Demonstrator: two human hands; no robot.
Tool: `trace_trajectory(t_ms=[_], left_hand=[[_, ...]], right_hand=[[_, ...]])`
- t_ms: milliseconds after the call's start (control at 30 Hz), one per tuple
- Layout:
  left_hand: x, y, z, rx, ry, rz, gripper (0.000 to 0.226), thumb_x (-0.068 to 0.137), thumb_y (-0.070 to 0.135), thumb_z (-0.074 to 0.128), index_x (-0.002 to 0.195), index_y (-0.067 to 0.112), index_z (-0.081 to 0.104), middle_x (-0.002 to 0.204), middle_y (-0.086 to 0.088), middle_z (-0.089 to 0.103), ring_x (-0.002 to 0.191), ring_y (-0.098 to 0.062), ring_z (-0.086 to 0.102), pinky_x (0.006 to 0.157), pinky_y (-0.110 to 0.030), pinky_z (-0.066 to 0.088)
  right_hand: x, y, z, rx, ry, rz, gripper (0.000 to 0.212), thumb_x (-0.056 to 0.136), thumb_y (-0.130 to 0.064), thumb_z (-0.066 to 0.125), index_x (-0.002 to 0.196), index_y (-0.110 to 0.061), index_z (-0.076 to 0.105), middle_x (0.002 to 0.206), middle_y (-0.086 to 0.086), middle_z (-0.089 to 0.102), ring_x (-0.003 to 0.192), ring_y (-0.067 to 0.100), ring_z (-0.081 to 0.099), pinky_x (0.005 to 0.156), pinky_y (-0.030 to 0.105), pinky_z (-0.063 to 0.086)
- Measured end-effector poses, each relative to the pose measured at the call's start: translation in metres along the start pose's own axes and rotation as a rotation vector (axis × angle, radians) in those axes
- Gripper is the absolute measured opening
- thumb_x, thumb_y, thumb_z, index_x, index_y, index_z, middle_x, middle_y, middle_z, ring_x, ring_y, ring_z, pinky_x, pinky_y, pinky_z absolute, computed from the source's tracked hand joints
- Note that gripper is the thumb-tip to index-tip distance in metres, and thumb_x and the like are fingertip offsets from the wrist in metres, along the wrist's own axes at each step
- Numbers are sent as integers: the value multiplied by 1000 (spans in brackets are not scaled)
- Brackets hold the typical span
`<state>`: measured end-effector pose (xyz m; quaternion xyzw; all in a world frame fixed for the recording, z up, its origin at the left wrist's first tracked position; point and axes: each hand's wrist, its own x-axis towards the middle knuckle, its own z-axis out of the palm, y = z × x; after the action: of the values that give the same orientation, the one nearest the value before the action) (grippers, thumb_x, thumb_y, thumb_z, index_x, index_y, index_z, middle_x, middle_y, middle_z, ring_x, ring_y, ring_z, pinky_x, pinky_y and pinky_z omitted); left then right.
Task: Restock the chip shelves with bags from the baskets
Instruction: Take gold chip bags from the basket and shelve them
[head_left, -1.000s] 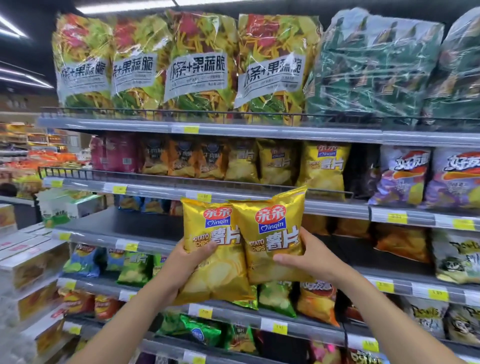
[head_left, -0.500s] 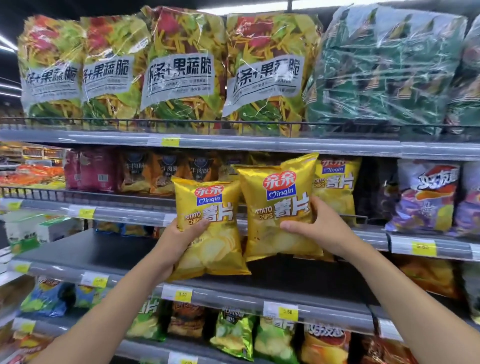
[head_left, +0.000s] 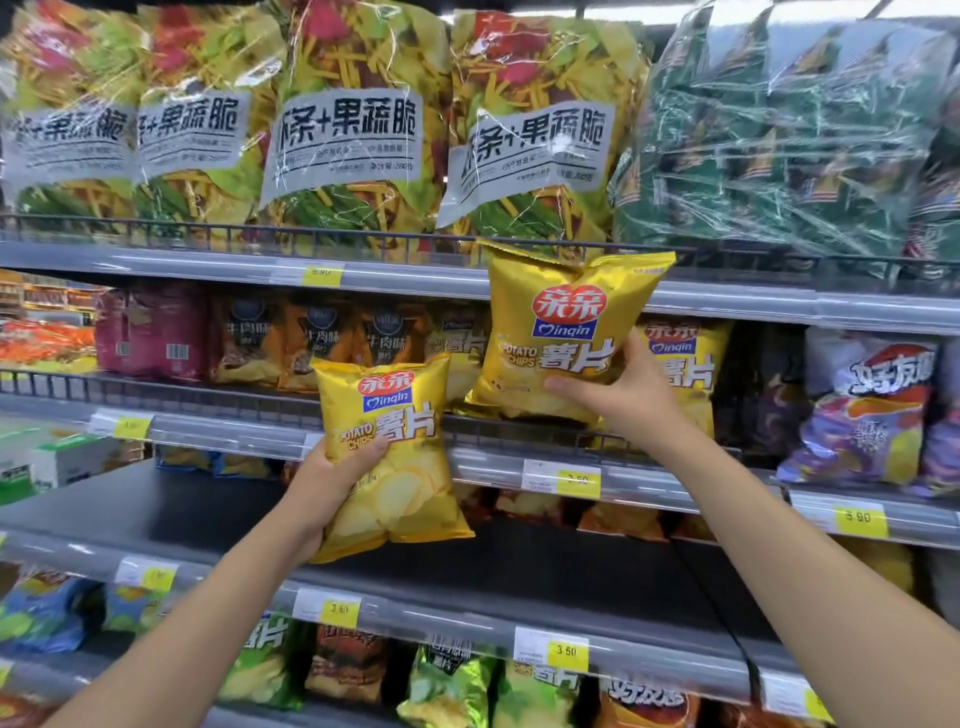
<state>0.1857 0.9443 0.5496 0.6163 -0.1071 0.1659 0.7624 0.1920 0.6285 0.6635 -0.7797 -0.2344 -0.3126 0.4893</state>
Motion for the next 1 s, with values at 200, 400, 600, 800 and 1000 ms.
trace_trajectory(t_ms=[200, 400, 600, 800, 1000], left_hand=[[5, -1, -4, 2, -14, 1, 53, 83, 37, 77, 130, 17, 65, 115, -9, 78, 101, -32, 77, 79, -44, 64], [9, 0, -9, -2, -49, -11, 70, 68, 49, 90, 125, 18, 66, 113, -11, 79, 97, -32, 78, 71, -41, 65], [13, 0, -13, 6, -69, -18, 94, 47, 60, 99, 125, 19, 67, 114, -11, 78, 99, -33, 77, 71, -41, 65], [16, -2, -15, -13, -71, -28, 72, 69, 50, 91, 129, 18, 66, 115, -11, 78, 101, -32, 77, 75, -41, 65], [19, -3, -18, -2, -80, -36, 56, 81, 37, 77, 131, 18, 64, 115, -10, 78, 102, -32, 77, 87, -47, 61]], right_hand=[[8, 26, 21, -47, 11, 1, 70, 65, -29, 97, 121, -32, 55, 111, -17, 70, 101, -6, 63, 83, 16, 49], [18, 42, 32, -210, -83, 72, 73, 77, -35, 89, 135, -24, 45, 113, -18, 59, 102, 4, 53, 82, 11, 42], [39, 45, 40, -318, -292, 129, 72, 89, -33, 79, 148, -22, 40, 138, -4, 59, 123, 14, 56, 101, 27, 44], [63, 38, 43, -285, -299, 290, 61, 93, -34, 74, 146, -18, 47, 141, 1, 57, 113, 15, 51, 97, 27, 39], [83, 38, 50, -258, -265, 480, 53, 95, -35, 72, 141, -19, 51, 142, 5, 57, 127, 29, 54, 105, 40, 46]])
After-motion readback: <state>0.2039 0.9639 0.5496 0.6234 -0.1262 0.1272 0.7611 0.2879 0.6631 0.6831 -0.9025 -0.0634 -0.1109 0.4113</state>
